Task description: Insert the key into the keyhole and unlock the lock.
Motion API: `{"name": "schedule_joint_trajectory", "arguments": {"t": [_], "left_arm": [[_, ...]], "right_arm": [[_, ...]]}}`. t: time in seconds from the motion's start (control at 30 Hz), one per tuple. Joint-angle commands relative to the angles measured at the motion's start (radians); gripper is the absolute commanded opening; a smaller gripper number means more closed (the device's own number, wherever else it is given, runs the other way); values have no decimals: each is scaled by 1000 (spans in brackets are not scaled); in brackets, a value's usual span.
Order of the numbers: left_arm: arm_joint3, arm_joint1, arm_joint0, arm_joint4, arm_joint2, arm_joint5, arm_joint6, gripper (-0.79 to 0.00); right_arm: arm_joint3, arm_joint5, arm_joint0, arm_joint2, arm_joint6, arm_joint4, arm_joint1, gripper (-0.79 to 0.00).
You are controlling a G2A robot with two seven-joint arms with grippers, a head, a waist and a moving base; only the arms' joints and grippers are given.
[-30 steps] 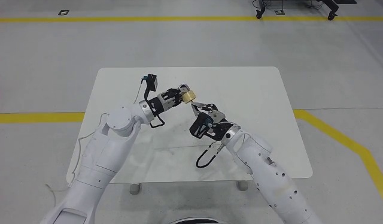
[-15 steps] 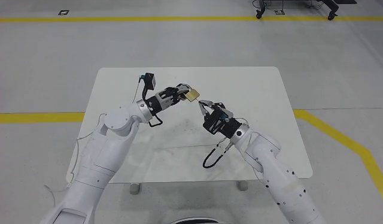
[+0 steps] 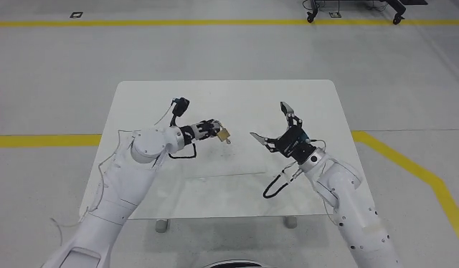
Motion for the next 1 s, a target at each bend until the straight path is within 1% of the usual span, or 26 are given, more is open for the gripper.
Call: {"name": "schedule_joint_trajectory", "arguments": {"t": [0.0, 0.07, 0.1, 0.13, 0.17, 0.2, 0.23, 0.4, 0.47, 0.53, 0.6, 0.67, 0.73, 0.8, 0.87, 0.9, 0.97], "left_arm": [[24, -1, -17, 102, 38, 37, -9, -785], [44, -5, -34, 150, 72, 63, -20, -785], [53, -8, -42, 162, 85, 74, -24, -680], [62, -10, -51, 170, 92, 80, -23, -449], [71, -13, -57, 175, 100, 83, -24, -188], [77, -15, -63, 180, 106, 86, -27, -77], [82, -16, -67, 185, 111, 90, -27, 0], [88, -14, -77, 226, 120, 112, -61, 0], [67, -10, -66, 243, 110, 116, -54, 0], [27, -3, -43, 239, 84, 99, -31, 0], [-31, 7, -4, 220, 38, 63, 16, 0], [-101, 19, 49, 210, -25, 12, 96, 0], [-172, 32, 108, 202, -96, -28, 172, 0], [-246, 45, 165, 227, -163, -57, 237, 0], [-316, 55, 217, 253, -223, -69, 280, 0], [-340, 58, 231, 261, -244, -67, 295, 0], [-338, 58, 229, 260, -242, -69, 294, 0]], "right_arm": [[0, 0, 0, 0, 0, 0, 0, 0], [0, 0, 0, 0, 0, 0, 0, 0], [0, 0, 0, 0, 0, 0, 0, 0], [0, 0, 0, 0, 0, 0, 0, 0], [0, 0, 0, 0, 0, 0, 0, 0], [0, 0, 0, 0, 0, 0, 0, 0], [0, 0, 0, 0, 0, 0, 0, 0], [0, 0, 0, 0, 0, 0, 0, 0], [0, 0, 0, 0, 0, 0, 0, 0], [0, 0, 0, 0, 0, 0, 0, 0], [0, 1, 0, -1, 0, 3, 0, 0], [14, -26, 6, 0, -18, 59, 0, 0], [33, -38, 12, 26, -45, 110, 2, 0], [44, -53, 7, 59, -68, 156, 5, 0], [44, -67, -3, 87, -90, 181, 9, 0], [44, -67, -3, 87, -90, 181, 9, 0], [45, -67, -3, 89, -92, 183, 9, 0]]}}
